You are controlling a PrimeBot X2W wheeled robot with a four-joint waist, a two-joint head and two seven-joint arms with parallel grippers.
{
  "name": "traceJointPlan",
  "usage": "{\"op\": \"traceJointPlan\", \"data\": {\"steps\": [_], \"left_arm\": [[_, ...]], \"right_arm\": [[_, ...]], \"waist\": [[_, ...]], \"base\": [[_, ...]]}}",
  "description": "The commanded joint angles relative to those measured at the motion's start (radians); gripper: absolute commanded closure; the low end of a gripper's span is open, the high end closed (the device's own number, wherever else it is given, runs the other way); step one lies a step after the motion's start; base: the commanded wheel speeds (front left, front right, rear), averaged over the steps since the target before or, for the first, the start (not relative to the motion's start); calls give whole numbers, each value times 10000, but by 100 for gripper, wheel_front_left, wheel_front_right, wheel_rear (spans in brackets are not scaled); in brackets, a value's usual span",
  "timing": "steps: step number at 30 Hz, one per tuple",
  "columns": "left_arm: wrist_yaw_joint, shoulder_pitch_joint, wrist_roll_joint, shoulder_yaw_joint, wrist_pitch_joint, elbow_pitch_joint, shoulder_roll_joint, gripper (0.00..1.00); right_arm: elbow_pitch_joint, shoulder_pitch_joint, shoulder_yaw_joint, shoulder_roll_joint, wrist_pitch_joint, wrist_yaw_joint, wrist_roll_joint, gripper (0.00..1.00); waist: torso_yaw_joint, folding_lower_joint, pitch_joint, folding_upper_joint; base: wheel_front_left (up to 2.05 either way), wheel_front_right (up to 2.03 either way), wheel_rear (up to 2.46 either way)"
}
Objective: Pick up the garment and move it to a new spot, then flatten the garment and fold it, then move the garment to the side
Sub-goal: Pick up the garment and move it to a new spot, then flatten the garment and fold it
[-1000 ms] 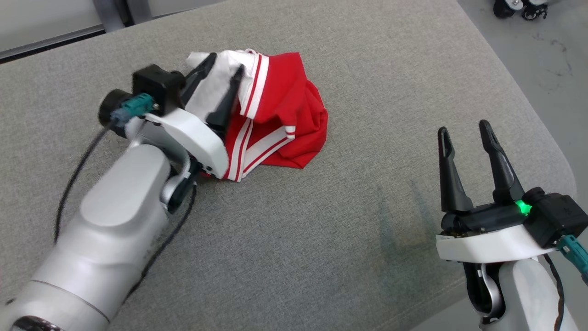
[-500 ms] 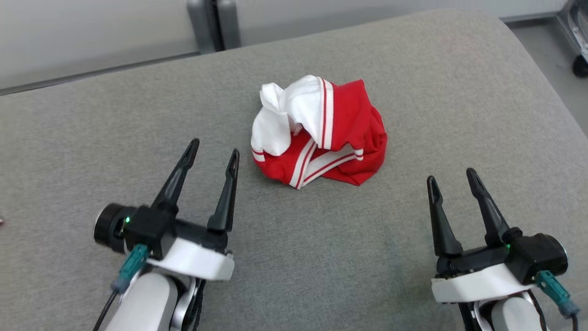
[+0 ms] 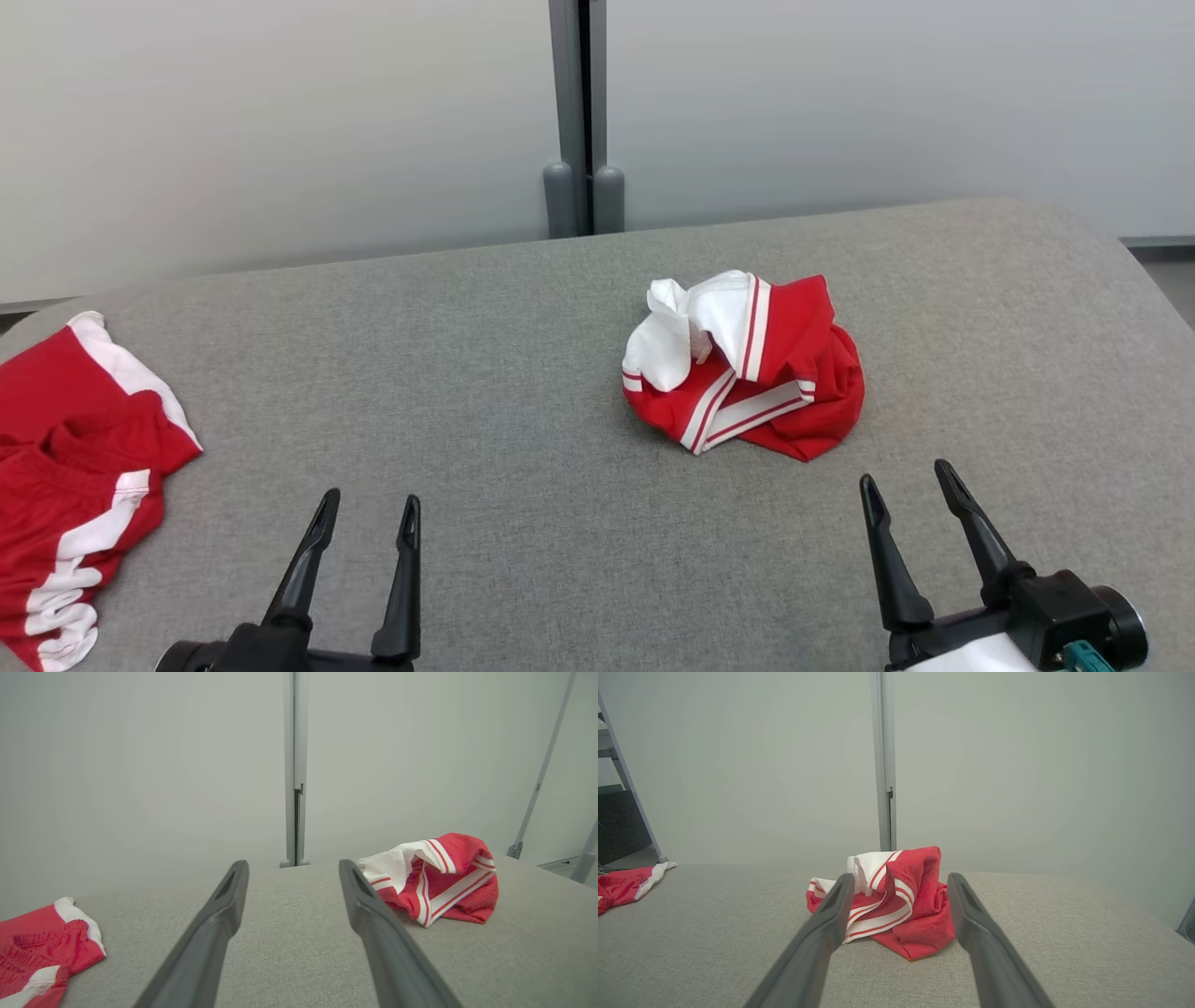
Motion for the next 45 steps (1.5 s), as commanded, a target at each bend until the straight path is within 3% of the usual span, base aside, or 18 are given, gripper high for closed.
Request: {"op": "traceJointPlan", "data": {"steps": [1,7,33,37,40,45], "left_arm": [[113,143,23,51,0,12,13,0],[836,669,-426,125,0,113,8,0],[1036,921,-302,-239,-1,313,9,0],[803,736,430,-560,-1,487,4,0],[379,228,1078,-1077,-1,738,102,0],[-472,-1435,2272,-2846,-2,1517,587,0]], "right_arm": [[-27,148,-32,-29,-10,-5,-35,0],[-193,614,-262,-24,-10,-3,104,0],[-238,679,-327,-26,-10,-3,178,0],[-260,659,-301,-26,-10,-3,174,0],[-290,474,-177,-26,-10,-3,106,0],[-527,1,-192,-23,-10,-3,-34,0]], "waist": [[265,0,-317,0],[422,0,-568,0],[658,0,-581,0],[650,0,-530,0],[458,0,-296,0],[-225,0,541,0]], "base": [[0,0,0],[0,0,0],[0,0,0],[0,0,0],[0,0,0],[0,0,0]]}}
